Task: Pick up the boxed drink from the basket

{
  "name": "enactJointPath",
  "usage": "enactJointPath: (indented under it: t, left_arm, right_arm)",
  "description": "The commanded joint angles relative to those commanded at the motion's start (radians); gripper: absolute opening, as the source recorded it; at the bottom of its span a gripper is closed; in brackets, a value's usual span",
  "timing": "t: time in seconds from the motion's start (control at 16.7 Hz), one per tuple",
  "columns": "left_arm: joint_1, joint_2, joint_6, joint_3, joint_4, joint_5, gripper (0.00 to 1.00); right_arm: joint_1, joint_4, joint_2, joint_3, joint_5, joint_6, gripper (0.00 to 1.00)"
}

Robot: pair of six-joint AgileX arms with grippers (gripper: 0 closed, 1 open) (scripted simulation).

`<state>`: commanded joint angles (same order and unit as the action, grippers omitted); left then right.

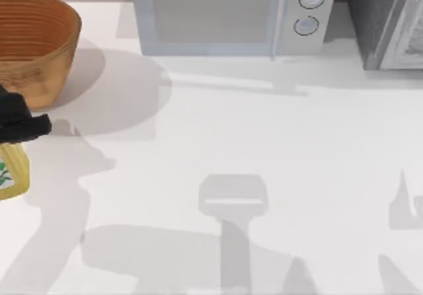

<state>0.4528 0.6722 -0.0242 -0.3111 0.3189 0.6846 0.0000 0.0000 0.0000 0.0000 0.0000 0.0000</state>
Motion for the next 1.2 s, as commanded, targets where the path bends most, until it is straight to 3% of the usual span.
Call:
enactJointPath:
  t: [0.48,0.72,0.96,1.2]
  left_arm:
    - [0.405,0.588,-0.016,-0.296,0.302,0.624,0.00]
    - [0.579,0.844,-0.024,-0.419,0.428,0.891,0.00]
    - [0.709,1.036,-0.030,-0.509,0.520,1.090,0.00]
    - [0.776,1.136,-0.034,-0.553,0.566,1.192,0.00]
  right_arm:
    - [0.000,0.000,0.000,0.000,0.000,0.000,1.00]
    - [0.000,0.000,0.000,0.000,0.000,0.000,1.00]
    - [0.000,0.000,0.000,0.000,0.000,0.000,1.00]
    - [0.000,0.000,0.000,0.000,0.000,0.000,1.00]
